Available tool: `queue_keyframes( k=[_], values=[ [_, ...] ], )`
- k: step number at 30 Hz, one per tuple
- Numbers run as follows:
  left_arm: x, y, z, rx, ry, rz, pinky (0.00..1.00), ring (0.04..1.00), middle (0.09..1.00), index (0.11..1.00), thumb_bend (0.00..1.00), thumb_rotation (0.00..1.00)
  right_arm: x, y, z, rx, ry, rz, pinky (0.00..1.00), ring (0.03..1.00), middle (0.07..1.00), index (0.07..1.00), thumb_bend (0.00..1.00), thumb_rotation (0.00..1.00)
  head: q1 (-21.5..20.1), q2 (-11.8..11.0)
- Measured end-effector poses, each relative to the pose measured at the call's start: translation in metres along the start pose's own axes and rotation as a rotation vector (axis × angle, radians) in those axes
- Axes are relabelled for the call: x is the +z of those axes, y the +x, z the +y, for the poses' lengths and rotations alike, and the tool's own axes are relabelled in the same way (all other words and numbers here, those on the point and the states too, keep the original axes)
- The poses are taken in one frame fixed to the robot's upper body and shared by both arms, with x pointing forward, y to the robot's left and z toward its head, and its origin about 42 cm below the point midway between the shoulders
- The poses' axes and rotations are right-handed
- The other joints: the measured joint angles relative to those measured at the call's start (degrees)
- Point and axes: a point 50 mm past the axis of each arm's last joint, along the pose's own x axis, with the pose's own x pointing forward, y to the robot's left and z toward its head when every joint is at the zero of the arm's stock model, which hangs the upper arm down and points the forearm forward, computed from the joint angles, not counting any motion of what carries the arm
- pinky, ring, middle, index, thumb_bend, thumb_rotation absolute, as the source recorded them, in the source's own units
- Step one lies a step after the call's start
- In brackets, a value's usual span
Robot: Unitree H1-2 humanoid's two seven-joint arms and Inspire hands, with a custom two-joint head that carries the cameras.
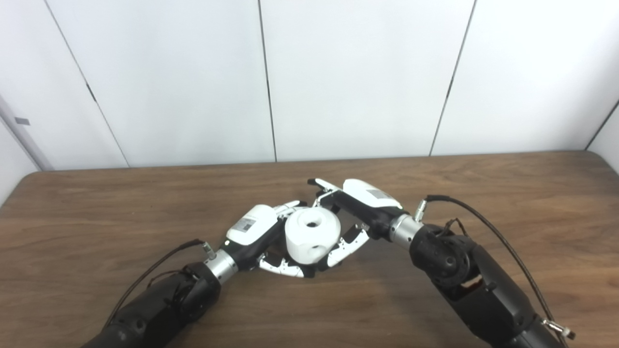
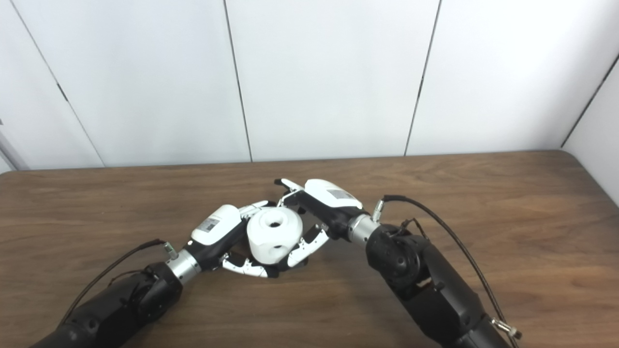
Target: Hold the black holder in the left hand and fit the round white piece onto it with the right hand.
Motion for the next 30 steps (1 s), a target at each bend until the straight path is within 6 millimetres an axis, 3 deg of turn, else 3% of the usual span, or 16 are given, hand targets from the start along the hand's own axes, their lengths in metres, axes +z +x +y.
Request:
queue_keyframes(
  k=[17, 30],
  values=[
    [0.000, 0.000, -0.001, -0.002, 0.002, -0.002, 0.84, 0.929, 0.869, 0.478, 0.53, 0.06, -0.007, -0.004, -0.003, -0.020, 0.018, 0.022, 0.73, 0.916, 0.992, 1.000, 1.00, 0.32, -0.3, 0.6],
    [0.001, 0.001, -0.001, -0.002, 0.001, -0.003, 0.84, 0.924, 0.867, 0.477, 0.53, 0.06, -0.009, -0.014, -0.019, -0.053, 0.013, 0.044, 0.67, 0.866, 0.975, 1.000, 1.00, 0.31, -0.4, 1.1]
  ],
)
